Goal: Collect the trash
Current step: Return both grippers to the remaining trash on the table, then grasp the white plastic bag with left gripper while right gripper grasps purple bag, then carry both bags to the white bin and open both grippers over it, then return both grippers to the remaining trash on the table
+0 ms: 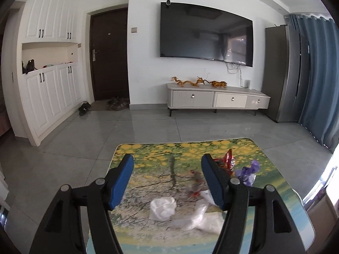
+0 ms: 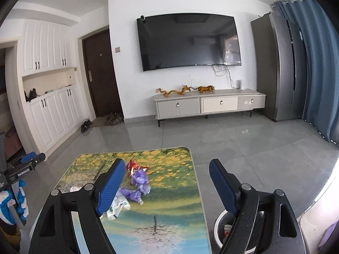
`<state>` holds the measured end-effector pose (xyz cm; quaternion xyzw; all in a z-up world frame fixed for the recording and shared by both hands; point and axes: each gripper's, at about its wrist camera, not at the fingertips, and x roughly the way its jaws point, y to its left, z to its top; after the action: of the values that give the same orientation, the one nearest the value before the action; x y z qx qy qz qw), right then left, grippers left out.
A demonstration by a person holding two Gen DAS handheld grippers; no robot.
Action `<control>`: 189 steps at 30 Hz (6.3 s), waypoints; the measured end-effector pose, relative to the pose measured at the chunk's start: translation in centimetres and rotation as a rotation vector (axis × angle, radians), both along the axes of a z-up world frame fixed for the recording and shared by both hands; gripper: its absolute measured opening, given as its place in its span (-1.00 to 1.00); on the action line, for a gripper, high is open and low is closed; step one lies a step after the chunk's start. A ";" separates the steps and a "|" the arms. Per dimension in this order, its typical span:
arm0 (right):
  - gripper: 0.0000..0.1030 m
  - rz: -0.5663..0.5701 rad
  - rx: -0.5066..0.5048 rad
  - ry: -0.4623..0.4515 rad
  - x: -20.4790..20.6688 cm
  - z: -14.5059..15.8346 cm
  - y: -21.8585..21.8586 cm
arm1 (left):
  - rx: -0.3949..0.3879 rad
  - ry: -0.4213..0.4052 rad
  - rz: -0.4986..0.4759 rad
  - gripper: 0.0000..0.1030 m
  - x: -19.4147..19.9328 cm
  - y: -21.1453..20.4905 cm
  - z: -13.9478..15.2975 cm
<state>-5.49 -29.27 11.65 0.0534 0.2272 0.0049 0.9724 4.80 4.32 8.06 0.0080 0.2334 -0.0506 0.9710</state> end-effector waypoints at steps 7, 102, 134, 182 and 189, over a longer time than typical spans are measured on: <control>0.56 0.031 -0.030 0.042 1.2 -0.5 3.5 | -0.032 0.007 0.036 0.29 -0.7 2.6 -1.2; -0.37 -0.022 0.056 0.093 1.1 -7.0 -9.1 | -0.127 0.260 -0.500 -0.74 2.9 -16.4 -2.1; 0.15 -0.343 0.266 0.272 0.9 -19.7 -27.5 | -0.169 0.487 -0.848 0.07 4.1 -46.8 -9.8; 1.00 -0.108 -0.031 0.006 -0.1 -2.3 0.0 | -0.037 -0.056 -0.086 0.25 -3.0 -5.7 0.4; 1.00 -0.083 -0.032 -0.022 0.8 -2.1 2.0 | -0.075 -0.007 -0.041 0.25 -2.3 -2.0 -0.8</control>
<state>-4.69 -27.31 9.58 0.0470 0.2141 -0.0383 0.9749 2.50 2.33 7.24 -0.0237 0.2279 -0.0792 0.9702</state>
